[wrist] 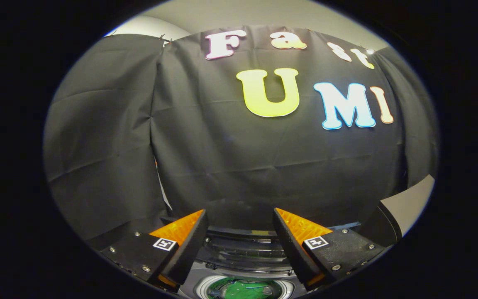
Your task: Put the clothes into the washing machine and then close the washing machine lid.
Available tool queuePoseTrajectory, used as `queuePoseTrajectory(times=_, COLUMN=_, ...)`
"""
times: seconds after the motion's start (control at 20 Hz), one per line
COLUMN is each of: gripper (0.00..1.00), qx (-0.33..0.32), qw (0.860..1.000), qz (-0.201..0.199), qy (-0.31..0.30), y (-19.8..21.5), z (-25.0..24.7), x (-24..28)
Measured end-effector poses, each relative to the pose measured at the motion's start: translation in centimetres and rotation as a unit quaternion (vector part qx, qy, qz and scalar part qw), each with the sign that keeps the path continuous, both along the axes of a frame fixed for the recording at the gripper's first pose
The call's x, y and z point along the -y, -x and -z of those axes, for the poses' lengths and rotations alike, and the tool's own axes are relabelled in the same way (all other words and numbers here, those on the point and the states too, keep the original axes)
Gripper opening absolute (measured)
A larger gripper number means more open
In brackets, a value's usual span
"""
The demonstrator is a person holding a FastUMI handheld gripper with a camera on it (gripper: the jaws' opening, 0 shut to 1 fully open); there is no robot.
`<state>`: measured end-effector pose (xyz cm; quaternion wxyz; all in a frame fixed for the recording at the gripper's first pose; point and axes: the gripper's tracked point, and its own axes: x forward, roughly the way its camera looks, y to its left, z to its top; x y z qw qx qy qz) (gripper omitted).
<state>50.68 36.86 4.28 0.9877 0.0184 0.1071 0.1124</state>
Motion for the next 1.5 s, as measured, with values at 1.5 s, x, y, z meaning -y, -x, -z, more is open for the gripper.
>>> queuePoseTrajectory(times=1.5, gripper=0.96, qx=-0.177, qw=0.982, qz=0.061, qy=0.037, y=-2.1, z=7.2, x=2.7)
